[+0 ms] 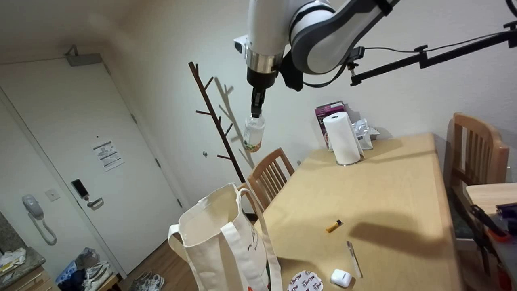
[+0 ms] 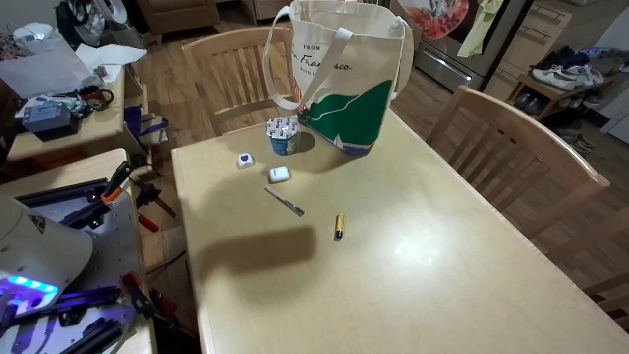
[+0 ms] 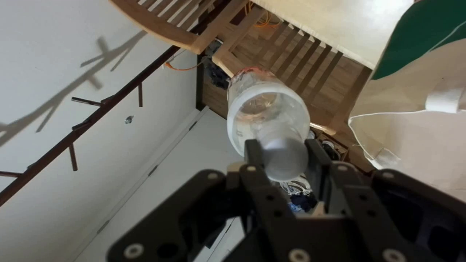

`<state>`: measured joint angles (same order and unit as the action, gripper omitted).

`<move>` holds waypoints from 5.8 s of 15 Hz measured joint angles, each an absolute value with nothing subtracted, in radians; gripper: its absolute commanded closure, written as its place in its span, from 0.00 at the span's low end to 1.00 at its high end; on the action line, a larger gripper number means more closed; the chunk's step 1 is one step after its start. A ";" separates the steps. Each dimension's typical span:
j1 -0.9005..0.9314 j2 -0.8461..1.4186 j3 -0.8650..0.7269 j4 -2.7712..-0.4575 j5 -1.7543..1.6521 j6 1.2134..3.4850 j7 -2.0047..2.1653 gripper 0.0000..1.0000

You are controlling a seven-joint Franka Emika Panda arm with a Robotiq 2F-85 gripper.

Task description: Put the bottle in the bag

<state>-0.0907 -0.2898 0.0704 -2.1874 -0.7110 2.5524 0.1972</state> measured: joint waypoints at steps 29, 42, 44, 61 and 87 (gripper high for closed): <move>0.098 -0.045 -0.044 -1.843 0.180 2.262 -0.797 0.92; 0.062 0.417 -0.023 -1.412 -0.039 1.813 -0.784 0.92; 0.061 0.463 -0.017 -1.355 -0.068 1.808 -0.779 0.92; 0.020 0.633 0.071 -1.156 -0.006 1.942 -0.777 0.92; 0.022 0.692 0.020 -0.972 -0.017 1.832 -0.658 0.00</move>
